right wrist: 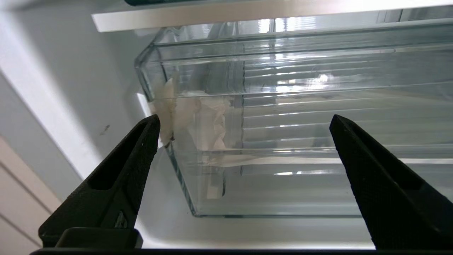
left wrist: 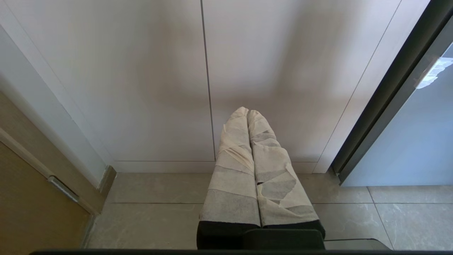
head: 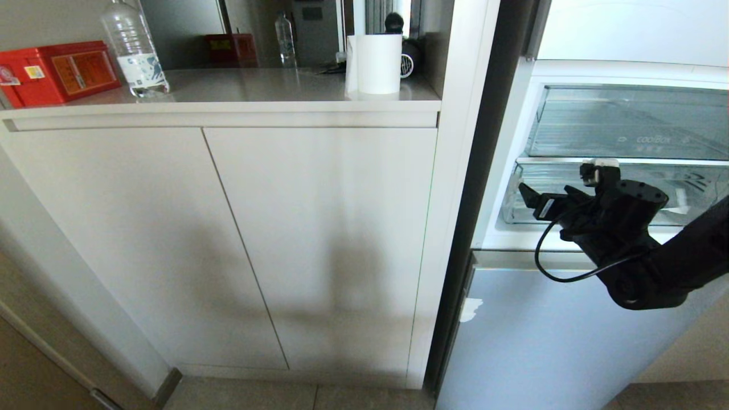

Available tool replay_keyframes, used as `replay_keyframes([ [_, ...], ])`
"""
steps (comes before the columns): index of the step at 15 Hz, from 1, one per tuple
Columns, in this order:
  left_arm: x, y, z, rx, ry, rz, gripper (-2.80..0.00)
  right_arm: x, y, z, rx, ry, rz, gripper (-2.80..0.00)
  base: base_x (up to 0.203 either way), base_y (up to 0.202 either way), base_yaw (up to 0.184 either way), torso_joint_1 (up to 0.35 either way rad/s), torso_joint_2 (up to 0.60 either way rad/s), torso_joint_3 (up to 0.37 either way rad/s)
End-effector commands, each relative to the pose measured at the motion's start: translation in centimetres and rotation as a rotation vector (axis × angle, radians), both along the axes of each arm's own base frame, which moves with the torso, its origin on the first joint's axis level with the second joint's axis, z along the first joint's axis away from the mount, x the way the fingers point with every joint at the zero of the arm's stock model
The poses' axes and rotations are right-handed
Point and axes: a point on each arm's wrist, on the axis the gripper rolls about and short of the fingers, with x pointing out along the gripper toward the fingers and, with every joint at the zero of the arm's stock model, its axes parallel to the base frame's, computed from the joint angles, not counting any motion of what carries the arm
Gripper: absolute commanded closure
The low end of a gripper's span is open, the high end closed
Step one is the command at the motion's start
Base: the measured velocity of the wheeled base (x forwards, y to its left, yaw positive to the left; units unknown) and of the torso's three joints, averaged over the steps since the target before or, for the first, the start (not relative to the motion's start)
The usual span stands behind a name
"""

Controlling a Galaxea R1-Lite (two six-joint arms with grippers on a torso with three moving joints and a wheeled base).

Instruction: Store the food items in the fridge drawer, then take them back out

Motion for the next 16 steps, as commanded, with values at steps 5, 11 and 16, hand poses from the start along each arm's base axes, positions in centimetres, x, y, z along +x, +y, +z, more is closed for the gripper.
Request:
replay_keyframes([
  [5,0.0,0.0,0.0,0.000,0.002,0.001,0.00,0.3,1.2,0.0,0.003,-0.015,0.027,-2.80,0.000,0.000,0.000,0.000,0.00,0.000],
  [11,0.0,0.0,0.0,0.000,0.002,0.001,0.00,-0.8,1.7,0.3,0.005,-0.009,0.038,-2.80,0.000,0.000,0.000,0.000,0.00,0.000],
  [16,0.0,0.0,0.0,0.000,0.002,0.001,0.00,0.1,1.7,0.9,0.004,-0.033,0.028,-2.80,0.000,0.000,0.000,0.000,0.00,0.000],
])
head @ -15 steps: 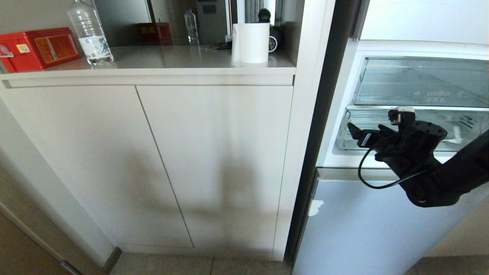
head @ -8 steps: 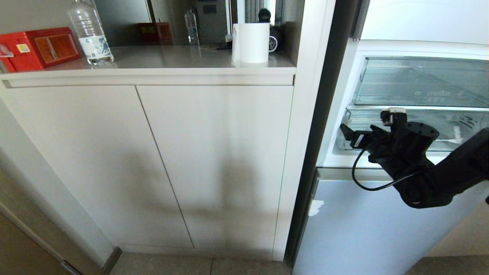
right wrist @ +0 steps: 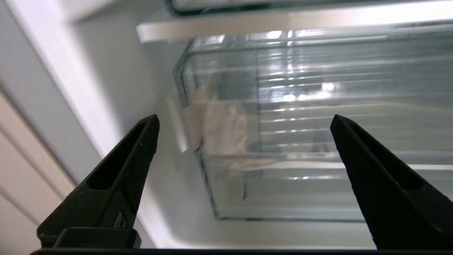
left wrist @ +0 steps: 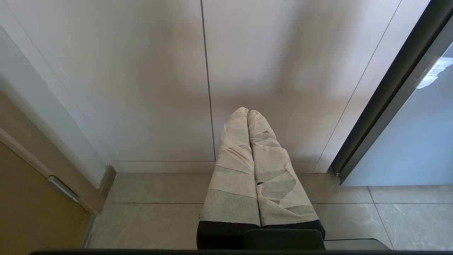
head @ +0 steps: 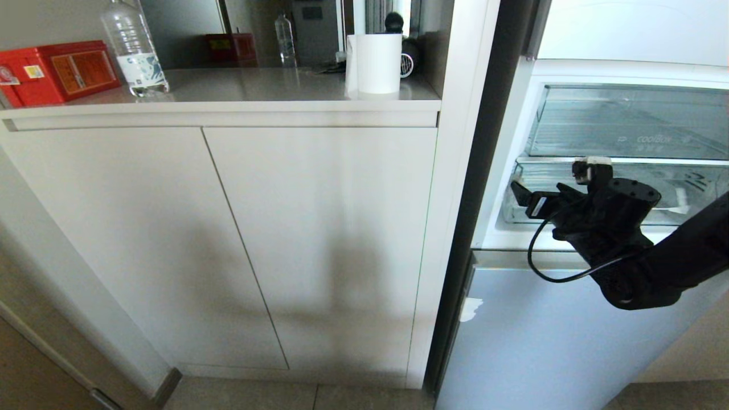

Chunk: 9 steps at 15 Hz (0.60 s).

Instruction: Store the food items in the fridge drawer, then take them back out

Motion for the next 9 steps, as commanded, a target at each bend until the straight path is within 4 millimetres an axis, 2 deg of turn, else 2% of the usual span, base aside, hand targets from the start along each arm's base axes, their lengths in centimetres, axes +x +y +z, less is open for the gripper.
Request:
replay_keyframes([
  [1,0.01,0.00,0.00,0.000,0.002,0.001,0.00,0.65,0.10,0.26,0.002,-0.011,0.000,-2.80,0.000,0.000,0.000,0.000,0.00,0.000],
  [9,0.01,0.00,0.00,0.000,0.002,0.001,0.00,1.54,0.22,0.06,0.000,0.009,0.002,-2.80,0.000,0.000,0.000,0.000,0.00,0.000],
])
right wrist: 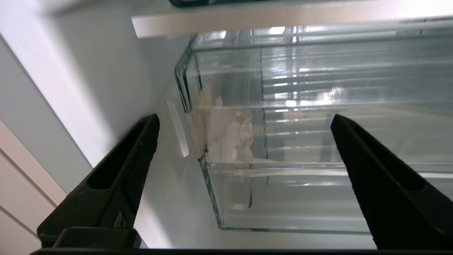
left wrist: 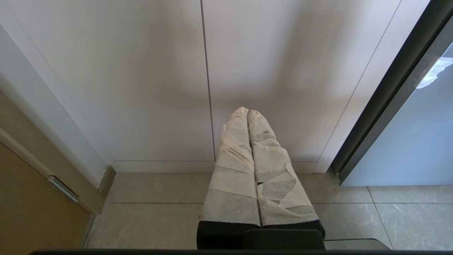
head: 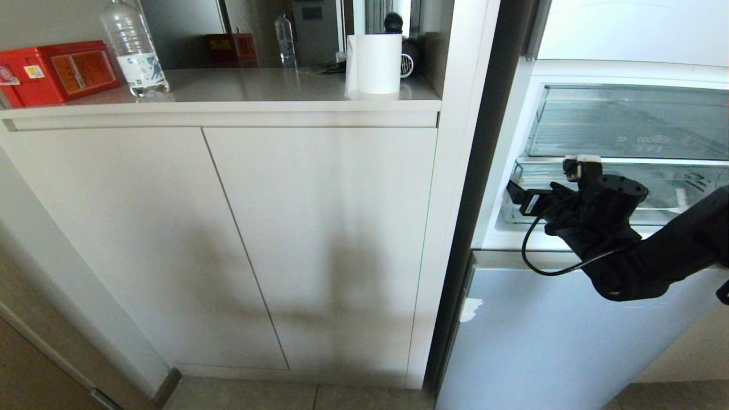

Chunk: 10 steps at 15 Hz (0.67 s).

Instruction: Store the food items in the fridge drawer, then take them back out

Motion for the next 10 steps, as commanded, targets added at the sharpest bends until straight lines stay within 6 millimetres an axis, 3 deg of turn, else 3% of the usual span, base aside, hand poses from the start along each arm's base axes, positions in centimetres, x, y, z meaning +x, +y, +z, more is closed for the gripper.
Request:
replay_keyframes([
  [1,0.0,0.0,0.0,0.000,0.002,0.001,0.00,0.2,0.0,0.4,0.001,-0.018,0.001,-2.80,0.000,0.000,0.000,0.000,0.00,0.000],
  [4,0.0,0.0,0.0,0.000,0.002,0.001,0.00,0.2,0.3,0.4,-0.003,-0.018,0.006,-2.80,0.000,0.000,0.000,0.000,0.00,0.000],
  [5,0.0,0.0,0.0,0.000,0.002,0.001,0.00,0.1,0.6,0.5,-0.003,-0.020,0.013,0.00,0.000,0.000,0.000,0.000,0.00,0.000],
  [10,0.0,0.0,0.0,0.000,0.002,0.001,0.00,0.7,3.3,0.7,0.001,-0.016,0.036,0.00,0.000,0.000,0.000,0.000,0.00,0.000],
])
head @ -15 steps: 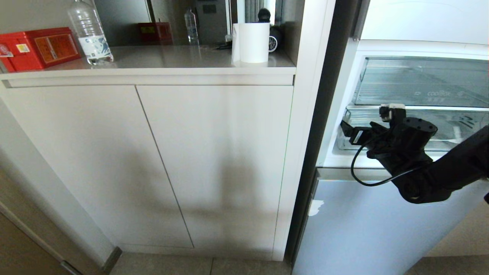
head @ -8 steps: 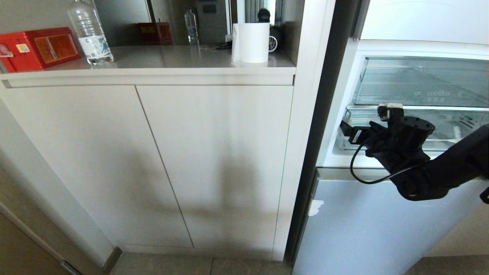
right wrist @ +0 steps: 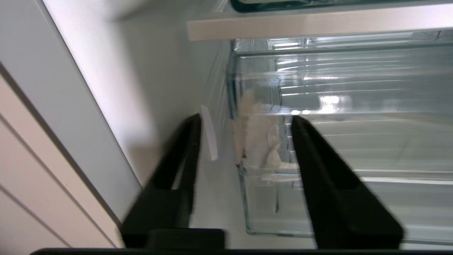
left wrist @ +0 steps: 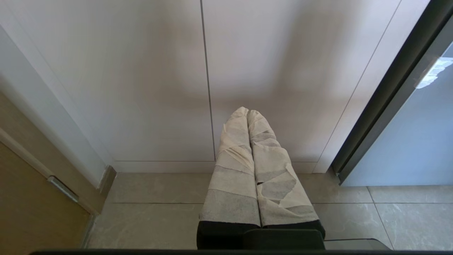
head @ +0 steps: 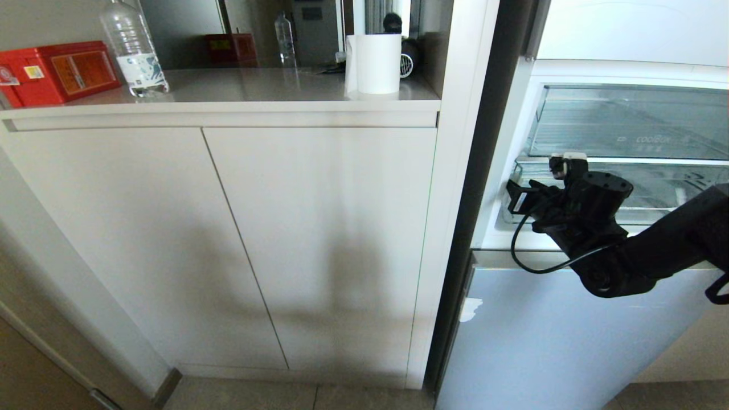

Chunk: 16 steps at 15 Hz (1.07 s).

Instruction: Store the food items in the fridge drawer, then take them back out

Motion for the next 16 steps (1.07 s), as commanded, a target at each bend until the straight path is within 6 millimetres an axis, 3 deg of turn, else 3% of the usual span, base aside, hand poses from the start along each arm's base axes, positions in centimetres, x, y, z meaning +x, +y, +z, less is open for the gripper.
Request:
replay_keyframes([
  [1,0.0,0.0,0.0,0.000,0.002,0.000,0.00,0.6,1.1,0.4,0.007,-0.026,0.002,0.00,0.000,0.000,0.000,0.000,0.00,0.000],
  [9,0.0,0.0,0.0,0.000,0.002,0.000,0.00,-0.6,1.8,0.7,0.008,-0.015,0.018,0.00,0.000,0.000,0.000,0.000,0.00,0.000],
  [13,0.0,0.0,0.0,0.000,0.002,0.000,0.00,-3.3,1.4,1.2,0.012,-0.009,0.028,0.00,0.000,0.000,0.000,0.000,0.00,0.000],
  [16,0.0,0.0,0.0,0.000,0.002,0.000,0.00,-6.4,0.9,1.9,0.013,-0.017,0.034,0.00,0.000,0.000,0.000,0.000,0.00,0.000],
])
